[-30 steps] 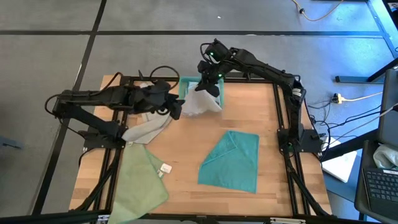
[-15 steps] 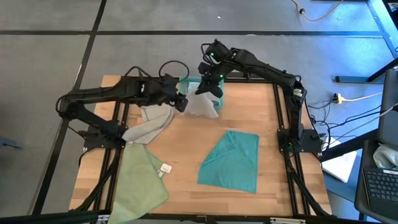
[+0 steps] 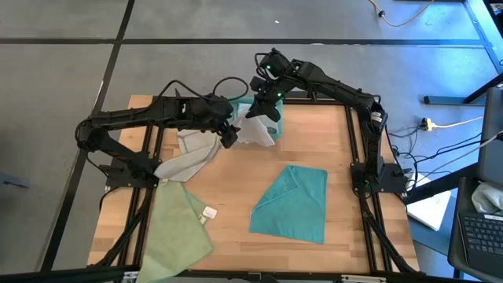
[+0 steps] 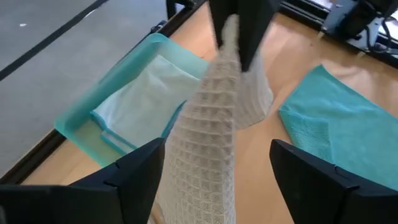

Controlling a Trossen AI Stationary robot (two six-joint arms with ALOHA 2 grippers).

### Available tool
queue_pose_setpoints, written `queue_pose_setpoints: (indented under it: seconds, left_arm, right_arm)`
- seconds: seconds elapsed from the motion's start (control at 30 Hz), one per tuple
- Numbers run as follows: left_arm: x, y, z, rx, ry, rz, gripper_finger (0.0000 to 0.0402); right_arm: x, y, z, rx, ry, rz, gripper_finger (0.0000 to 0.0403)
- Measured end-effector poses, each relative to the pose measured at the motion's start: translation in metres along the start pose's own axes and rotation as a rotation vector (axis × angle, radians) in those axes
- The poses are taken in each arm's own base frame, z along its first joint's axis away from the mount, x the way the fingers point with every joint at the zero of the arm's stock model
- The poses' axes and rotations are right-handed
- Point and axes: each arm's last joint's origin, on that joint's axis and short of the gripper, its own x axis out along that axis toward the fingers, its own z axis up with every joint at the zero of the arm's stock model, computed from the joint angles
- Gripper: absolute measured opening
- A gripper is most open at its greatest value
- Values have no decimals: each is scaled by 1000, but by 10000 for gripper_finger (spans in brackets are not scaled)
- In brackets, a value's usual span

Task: Fold microfiber towels
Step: Put the folded gray towel into the bin

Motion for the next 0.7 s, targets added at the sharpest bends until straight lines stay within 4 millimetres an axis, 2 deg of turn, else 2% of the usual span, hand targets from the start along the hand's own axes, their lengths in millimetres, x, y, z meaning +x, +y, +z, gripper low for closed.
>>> queue_pose_setpoints:
  seconds: [0.17, 0.4, 0.53, 0.7]
  left_arm:
    - [12, 2, -5, 3, 83, -4, 306]
    - [40, -5, -12, -10, 202, -28, 301]
    - [40, -3, -13, -28, 200, 12, 291]
    - [24, 4, -9, -36, 152, 26, 254]
  right_arm:
    - [-2, 2, 4, -10, -21, 12, 17]
    - [-15, 12, 20, -65, -74, -18, 17]
    - [-18, 10, 16, -20, -46, -24, 17]
    - [-20, 8, 10, -20, 7, -58, 17]
